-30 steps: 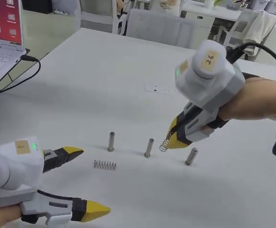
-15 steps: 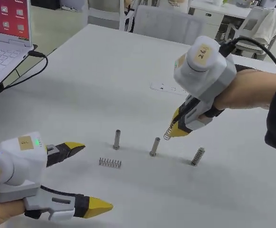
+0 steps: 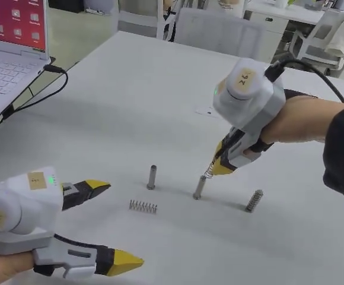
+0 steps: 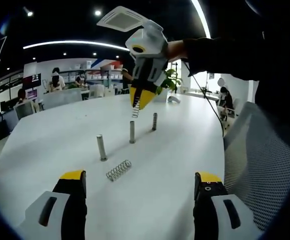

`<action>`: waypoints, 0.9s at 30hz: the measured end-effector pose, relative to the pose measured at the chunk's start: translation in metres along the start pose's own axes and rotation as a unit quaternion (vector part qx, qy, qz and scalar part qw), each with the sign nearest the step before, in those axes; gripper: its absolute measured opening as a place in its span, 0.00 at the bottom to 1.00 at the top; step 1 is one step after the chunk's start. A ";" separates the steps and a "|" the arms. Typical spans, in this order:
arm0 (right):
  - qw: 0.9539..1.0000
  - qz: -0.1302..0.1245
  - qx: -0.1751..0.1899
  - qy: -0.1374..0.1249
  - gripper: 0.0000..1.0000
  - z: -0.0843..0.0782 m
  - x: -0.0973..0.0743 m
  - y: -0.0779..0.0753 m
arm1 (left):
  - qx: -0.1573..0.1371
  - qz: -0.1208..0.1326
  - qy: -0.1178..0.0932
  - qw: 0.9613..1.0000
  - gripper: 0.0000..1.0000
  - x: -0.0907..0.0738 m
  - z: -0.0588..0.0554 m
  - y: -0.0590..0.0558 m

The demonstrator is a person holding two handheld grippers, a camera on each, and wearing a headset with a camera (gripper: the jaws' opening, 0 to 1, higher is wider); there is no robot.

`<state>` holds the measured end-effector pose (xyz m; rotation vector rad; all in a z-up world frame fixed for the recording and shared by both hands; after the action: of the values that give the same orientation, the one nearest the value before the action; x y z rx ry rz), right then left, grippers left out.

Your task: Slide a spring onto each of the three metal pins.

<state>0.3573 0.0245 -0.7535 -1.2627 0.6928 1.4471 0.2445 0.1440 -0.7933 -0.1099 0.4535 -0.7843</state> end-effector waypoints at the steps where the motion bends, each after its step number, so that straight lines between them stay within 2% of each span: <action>1: 1.000 0.000 0.000 0.000 0.08 0.000 0.000 0.000 | 0.000 0.000 0.001 1.000 0.86 0.000 0.000 0.000; 17: 1.000 0.013 -0.007 0.008 0.08 0.001 0.013 -0.002 | -0.005 -0.001 0.002 1.000 0.84 -0.001 -0.003 0.001; 27: 0.999 0.027 -0.011 0.022 0.08 -0.001 0.027 0.000 | -0.005 -0.005 0.005 1.000 0.83 0.001 -0.004 -0.001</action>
<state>0.3606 0.0330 -0.7791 -1.3051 0.7458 1.4788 0.2428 0.1433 -0.7974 -0.1174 0.4667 -0.7923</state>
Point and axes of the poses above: the centre of the closed fingertips' face, and the gripper's own axes: x roughly forward along the fingers, y roughly to its left, z roughly out of its top, the point moved 2 cm from there along -x, roughly backward along the fingers, and after that the axes turned 15 degrees about -x, right-handed, at the moved point
